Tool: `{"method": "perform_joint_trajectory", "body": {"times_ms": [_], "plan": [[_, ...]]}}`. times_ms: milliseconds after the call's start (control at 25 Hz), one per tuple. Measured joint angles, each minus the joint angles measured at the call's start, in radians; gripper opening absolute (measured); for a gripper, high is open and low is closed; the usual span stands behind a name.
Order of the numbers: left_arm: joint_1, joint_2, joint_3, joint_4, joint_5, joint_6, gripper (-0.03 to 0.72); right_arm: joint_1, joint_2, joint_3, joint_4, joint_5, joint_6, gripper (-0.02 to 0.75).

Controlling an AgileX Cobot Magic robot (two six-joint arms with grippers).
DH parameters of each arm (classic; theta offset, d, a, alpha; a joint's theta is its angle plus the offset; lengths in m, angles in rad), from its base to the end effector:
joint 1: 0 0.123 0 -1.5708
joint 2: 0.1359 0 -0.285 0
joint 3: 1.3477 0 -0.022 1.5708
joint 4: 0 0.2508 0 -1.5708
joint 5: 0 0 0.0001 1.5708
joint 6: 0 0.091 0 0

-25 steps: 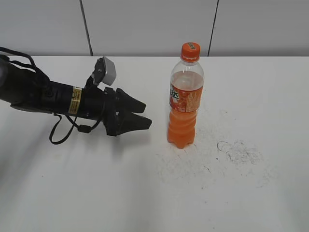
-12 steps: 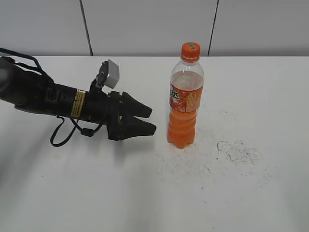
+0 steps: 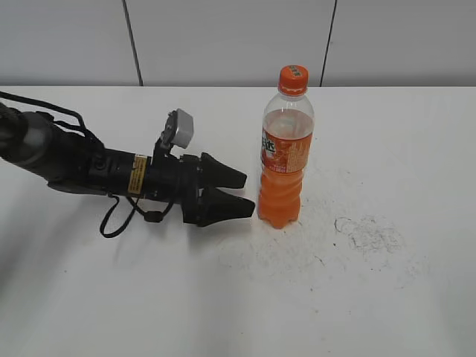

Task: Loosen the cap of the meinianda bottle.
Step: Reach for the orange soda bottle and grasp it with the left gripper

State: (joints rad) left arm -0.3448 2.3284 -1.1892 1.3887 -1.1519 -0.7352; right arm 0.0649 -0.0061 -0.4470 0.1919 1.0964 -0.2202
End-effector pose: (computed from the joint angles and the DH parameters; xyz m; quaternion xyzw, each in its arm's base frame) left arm 0.3460 -0.2111 0.0700 0.4965 0.6237 -0.4638 0.3863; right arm -0.0034 0.0153 0.2609 -0.1267 0.8607 0.0579 0.4896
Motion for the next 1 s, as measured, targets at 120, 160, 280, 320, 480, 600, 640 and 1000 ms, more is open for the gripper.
{"method": "perform_joint_trajectory", "body": {"times_ms": [120,160,280,320,480,600,640,1000], "plan": [[-0.002,0.027,-0.039,-0.007,-0.026,0.002,0.671,0.000,0.000,0.000,0.009,0.000,0.000,0.526],[-0.005,0.036,-0.052,-0.009,-0.032,0.002,0.671,0.000,0.000,0.000,0.015,0.000,0.000,0.526],[-0.020,0.062,-0.093,-0.009,-0.045,0.002,0.671,0.000,0.000,0.000,0.031,0.000,0.000,0.526],[-0.027,0.071,-0.105,-0.009,-0.045,0.002,0.671,0.000,0.000,0.000,0.034,0.000,0.000,0.526],[-0.061,0.089,-0.141,-0.008,-0.040,0.002,0.671,0.000,0.000,0.000,0.048,0.000,0.000,0.526],[-0.082,0.089,-0.163,-0.014,-0.002,0.002,0.671,0.000,0.000,0.000,0.048,0.000,0.000,0.526],[-0.090,0.089,-0.168,-0.017,0.010,0.002,0.671,0.000,0.000,0.000,0.048,0.000,0.000,0.526],[-0.142,0.092,-0.210,-0.055,0.085,0.002,0.671,0.000,0.000,0.000,0.048,0.000,0.000,0.526]]}}
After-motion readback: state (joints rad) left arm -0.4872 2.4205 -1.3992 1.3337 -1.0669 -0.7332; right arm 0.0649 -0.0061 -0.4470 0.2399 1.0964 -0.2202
